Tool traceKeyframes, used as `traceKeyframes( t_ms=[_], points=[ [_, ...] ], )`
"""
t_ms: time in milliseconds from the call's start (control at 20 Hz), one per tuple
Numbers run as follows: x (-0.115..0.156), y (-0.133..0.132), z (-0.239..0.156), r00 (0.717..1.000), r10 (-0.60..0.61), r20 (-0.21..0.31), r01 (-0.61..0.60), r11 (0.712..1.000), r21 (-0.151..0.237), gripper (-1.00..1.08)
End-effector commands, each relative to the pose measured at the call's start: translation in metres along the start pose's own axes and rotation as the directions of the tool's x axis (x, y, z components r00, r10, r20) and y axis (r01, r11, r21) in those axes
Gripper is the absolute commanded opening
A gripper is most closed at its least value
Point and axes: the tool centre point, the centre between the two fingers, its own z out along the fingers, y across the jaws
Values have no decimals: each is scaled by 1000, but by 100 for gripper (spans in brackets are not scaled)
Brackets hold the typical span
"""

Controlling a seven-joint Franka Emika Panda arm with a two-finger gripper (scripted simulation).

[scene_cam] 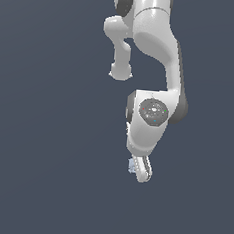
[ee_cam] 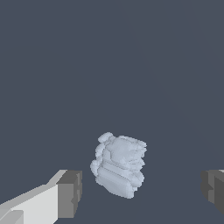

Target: Pick up the object and move it to a goal position.

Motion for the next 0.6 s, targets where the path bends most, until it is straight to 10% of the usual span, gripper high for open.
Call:
traceKeyframes(
  t_ms=[0,550],
  points=[
    [-4,-3,3,999,52,0,-52,999,-1,100],
    [-16,-11,12,985,174,-2,-174,985,-2,100]
  ],
)
